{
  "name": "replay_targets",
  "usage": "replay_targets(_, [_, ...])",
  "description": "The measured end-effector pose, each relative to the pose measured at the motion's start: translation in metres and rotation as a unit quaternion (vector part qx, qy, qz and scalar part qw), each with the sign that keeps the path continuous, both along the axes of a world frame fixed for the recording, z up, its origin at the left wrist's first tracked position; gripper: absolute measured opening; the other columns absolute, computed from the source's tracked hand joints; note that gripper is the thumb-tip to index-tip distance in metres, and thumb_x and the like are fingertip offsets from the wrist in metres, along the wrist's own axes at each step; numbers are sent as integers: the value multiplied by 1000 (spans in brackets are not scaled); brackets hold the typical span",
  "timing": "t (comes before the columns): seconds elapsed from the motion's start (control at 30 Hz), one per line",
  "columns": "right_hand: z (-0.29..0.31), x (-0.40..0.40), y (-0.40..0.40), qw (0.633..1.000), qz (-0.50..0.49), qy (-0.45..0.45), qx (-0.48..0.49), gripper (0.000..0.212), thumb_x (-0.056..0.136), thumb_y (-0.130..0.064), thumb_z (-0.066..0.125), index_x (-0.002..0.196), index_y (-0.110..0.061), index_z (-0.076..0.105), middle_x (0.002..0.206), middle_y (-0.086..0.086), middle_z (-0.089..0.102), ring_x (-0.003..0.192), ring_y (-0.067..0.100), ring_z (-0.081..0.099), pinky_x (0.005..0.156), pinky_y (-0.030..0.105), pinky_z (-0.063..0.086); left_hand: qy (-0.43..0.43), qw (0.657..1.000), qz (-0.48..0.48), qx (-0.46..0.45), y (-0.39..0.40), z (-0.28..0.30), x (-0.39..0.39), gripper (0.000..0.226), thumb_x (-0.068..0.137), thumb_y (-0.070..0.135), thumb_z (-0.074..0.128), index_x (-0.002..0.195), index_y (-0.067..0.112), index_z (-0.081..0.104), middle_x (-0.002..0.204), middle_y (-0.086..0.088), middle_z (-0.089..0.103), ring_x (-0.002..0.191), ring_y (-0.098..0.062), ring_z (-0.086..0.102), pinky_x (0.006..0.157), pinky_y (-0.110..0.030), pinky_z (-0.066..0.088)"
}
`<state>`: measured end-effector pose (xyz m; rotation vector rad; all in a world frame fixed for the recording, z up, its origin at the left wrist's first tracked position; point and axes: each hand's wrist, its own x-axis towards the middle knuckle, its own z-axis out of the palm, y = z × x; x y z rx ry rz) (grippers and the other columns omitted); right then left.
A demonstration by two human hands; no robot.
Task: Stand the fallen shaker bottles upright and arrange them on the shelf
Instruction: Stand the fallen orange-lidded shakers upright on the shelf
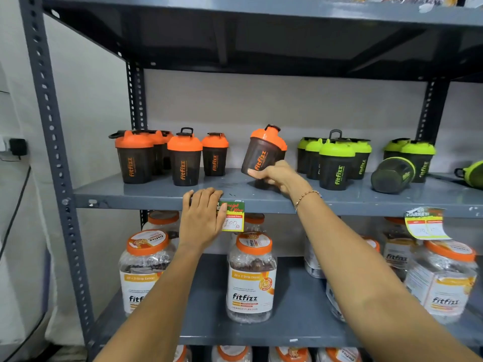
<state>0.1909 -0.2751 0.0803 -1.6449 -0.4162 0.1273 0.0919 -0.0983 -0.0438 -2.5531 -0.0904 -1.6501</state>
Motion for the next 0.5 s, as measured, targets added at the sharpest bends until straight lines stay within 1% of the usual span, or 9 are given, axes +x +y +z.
replay_targets(0.1, [-5, 6, 12, 998, -33, -26, -45, 48, 61, 0, 85, 101, -6, 58, 104, 8, 67, 106, 26, 59, 87, 35, 51, 0, 1000, -4, 8, 2, 0, -1, 41, 94, 38, 36, 114, 12, 61, 113, -6, 62, 104, -23, 56, 101, -39, 27])
replay_targets(0.13, [-6, 8, 15, 996, -44, -31, -64, 50, 61, 2, 84, 103, -4, 58, 106, 9, 66, 107, 27, 58, 88, 36, 51, 0, 1000, -5, 9, 2, -1, -1, 41, 94, 38, 36, 115, 13, 61, 113, -6, 62, 104, -23, 55, 101, -39, 27])
replay_targets(0.2, [-8, 14, 19, 991, -67, -47, -110, 58, 64, 2, 82, 116, 0, 56, 117, 14, 64, 113, 30, 57, 99, 42, 48, 2, 1000, -8, 8, 2, -1, -2, 41, 94, 38, 35, 115, 13, 61, 113, -5, 62, 104, -22, 55, 101, -39, 27])
replay_targets(0.27, [-11, 17, 21, 985, -84, -59, -138, 60, 66, 1, 81, 120, -1, 55, 121, 15, 63, 116, 32, 56, 103, 45, 45, 6, 1000, -9, 7, 2, 0, -2, 41, 94, 39, 36, 115, 13, 60, 113, -5, 62, 104, -22, 55, 101, -39, 27])
replay_targets(0.33, [-13, 16, 21, 984, -84, -61, -144, 61, 66, 2, 81, 121, -3, 55, 123, 15, 63, 117, 31, 56, 102, 42, 45, 7, 1000, -9, 5, 2, 0, -2, 41, 94, 39, 36, 115, 13, 60, 113, -5, 62, 103, -22, 56, 100, -39, 28])
replay_targets(0.43, [-15, 15, 20, 983, -81, -64, -149, 57, 68, 1, 80, 119, -4, 55, 122, 15, 63, 114, 32, 58, 93, 38, 48, 9, 1000, -12, 3, 2, 0, -2, 41, 94, 39, 37, 114, 13, 61, 113, -5, 63, 103, -23, 57, 100, -39, 28])
replay_targets(0.5, [-14, 11, 19, 983, -72, -61, -155, 57, 68, -2, 82, 118, -4, 55, 120, 15, 64, 112, 33, 59, 96, 42, 49, 12, 1000, -12, 2, 3, 0, -2, 41, 93, 39, 37, 114, 13, 61, 113, -5, 63, 103, -22, 57, 101, -39, 28])
